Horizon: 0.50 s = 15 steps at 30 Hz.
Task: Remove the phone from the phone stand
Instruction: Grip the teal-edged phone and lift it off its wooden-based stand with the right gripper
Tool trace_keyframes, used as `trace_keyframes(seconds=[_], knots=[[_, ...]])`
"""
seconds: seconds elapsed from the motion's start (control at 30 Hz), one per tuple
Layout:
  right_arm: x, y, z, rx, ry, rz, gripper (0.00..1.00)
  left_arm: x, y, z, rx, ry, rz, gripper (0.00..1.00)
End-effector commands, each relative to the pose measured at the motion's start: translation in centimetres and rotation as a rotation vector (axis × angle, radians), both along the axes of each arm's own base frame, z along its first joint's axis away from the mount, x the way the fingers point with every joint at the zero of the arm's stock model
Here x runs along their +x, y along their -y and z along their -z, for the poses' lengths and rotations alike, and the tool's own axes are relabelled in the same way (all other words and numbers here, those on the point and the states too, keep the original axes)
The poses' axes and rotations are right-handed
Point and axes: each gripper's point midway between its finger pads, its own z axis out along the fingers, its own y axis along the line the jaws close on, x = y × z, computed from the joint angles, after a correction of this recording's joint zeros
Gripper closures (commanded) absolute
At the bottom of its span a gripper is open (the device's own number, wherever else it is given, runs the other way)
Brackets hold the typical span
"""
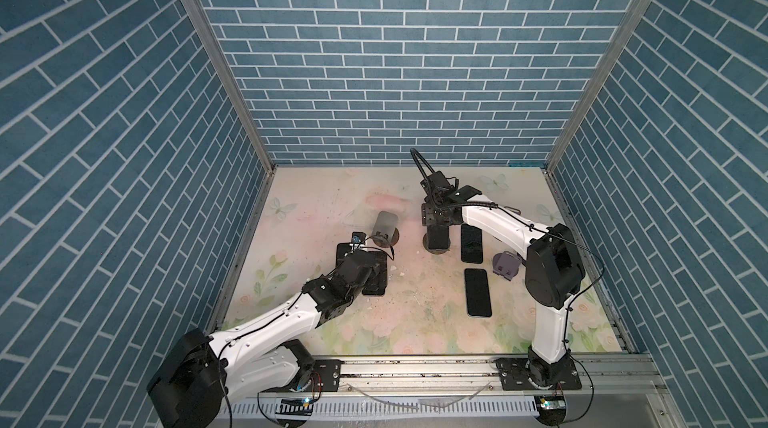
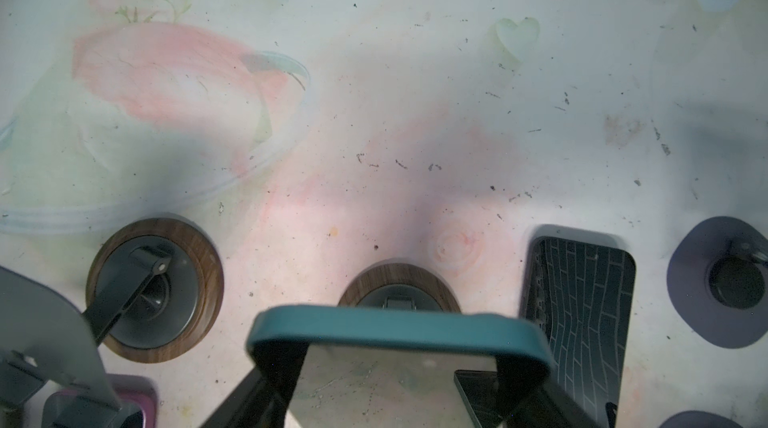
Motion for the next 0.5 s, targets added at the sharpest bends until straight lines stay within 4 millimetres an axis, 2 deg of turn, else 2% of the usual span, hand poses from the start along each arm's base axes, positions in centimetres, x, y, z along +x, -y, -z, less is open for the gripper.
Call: trace_keyframes(seconds=[0.0,0.47], knots=[[0.2,0.0,-2.9,0.019,0.048,-0.002,0.4,0.6,0.0,-0.6,0.006,0.019,-0.012,0.04],[-0.7,-1.4,-6.4,0.133,0.085,-0.08,0.43,0.6,-0.5,-0.9,0.002,0.017,-0.04,0.04]])
